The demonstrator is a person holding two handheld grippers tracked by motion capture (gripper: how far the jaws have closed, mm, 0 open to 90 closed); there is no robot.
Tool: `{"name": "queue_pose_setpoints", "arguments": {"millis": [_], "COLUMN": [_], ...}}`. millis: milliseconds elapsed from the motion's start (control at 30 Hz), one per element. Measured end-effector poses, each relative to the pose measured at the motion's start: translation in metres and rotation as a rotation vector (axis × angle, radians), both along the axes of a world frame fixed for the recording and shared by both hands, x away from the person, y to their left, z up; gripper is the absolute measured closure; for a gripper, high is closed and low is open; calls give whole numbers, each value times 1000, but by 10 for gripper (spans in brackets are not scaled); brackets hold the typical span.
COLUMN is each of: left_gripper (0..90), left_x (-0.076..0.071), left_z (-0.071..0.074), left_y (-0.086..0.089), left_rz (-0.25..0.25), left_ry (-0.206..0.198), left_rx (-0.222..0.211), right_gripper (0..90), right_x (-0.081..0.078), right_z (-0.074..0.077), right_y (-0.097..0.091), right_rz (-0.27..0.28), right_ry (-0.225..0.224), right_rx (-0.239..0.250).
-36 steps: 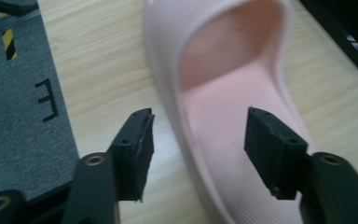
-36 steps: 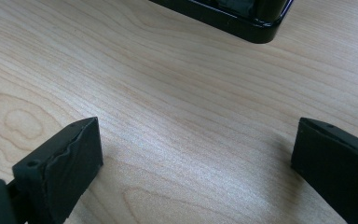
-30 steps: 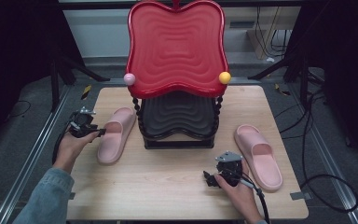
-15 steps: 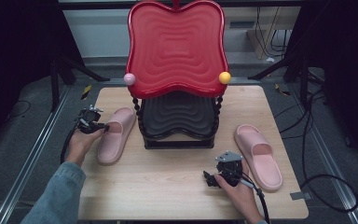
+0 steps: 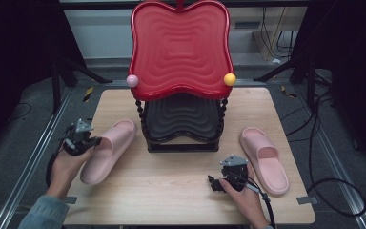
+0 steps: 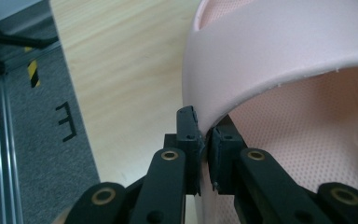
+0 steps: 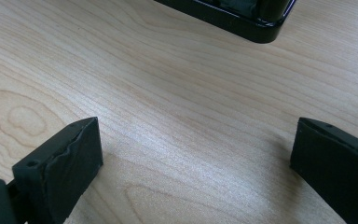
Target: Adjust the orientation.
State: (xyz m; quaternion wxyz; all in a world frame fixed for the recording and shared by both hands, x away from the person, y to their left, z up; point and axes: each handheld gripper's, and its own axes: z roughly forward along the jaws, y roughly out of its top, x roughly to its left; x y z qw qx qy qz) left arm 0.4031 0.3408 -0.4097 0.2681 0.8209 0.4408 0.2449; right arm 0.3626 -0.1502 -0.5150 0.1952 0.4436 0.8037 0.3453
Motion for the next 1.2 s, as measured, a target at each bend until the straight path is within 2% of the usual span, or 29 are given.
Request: {"name": "queue_pose_setpoints", "arguments": {"millis": [67,100,133,167,200,233,267,300,333,400,433,533,567,700,800,900,933,1000,1067,1100,1133,1200], "left_gripper": [840,840,840,840,840,839,839,839,840,840,840,838,838,826,756,554,530,438,349,323,307,290], "left_x": [-23,-23,-35,-41,-53,-53,-58,-59,-59,-58,-58,-51,-48,-46,-52,-61,-65,-74,-83,-83,-92,-97], "left_z": [-2,-2,-4,-6,-13,-13,-20,-23,-23,-29,-29,-34,-37,-45,-47,-41,-39,-35,-35,-35,-35,-36], "left_y": [-7,-7,-13,-17,-29,-29,-44,-52,-52,-74,-74,-90,-96,-100,-97,-89,-85,-78,-75,-75,-78,-86], "left_rz": [-38,-38,-67,-81,-117,-117,-149,-164,-164,-198,-198,-202,-209,-201,-194,-170,-171,-166,-172,-172,-193,-213], "left_ry": [3,3,3,5,14,14,29,30,30,30,30,32,33,47,31,17,7,-4,6,6,15,16], "left_rx": [-11,-11,-4,-4,-8,-8,-19,-14,-14,3,3,13,32,24,8,-14,-15,-54,-97,-97,-118,-130], "right_gripper": [24,24,24,24,24,24,24,24,24,24,24,24,24,24,23,23,23,23,23,23,23,22], "right_x": [0,0,-1,-1,-1,-1,-1,-1,-1,-1,-1,-2,-2,-2,-2,-2,-2,-2,-2,-2,-2,-2], "right_z": [0,0,0,0,0,0,0,0,0,0,0,0,0,0,0,0,0,0,0,0,0,0], "right_y": [0,0,0,0,0,0,0,0,0,0,0,0,0,0,0,0,0,0,0,0,0,0], "right_rz": [-1,1,-1,-1,-2,-2,-2,-2,-2,-1,-1,1,3,8,7,6,6,7,8,8,7,7], "right_ry": [0,-2,0,0,1,1,2,1,1,1,1,3,2,1,2,3,3,2,2,2,3,2], "right_rx": [1,1,3,3,3,3,3,2,2,2,2,2,2,-1,1,1,1,0,0,0,1,-1]}}
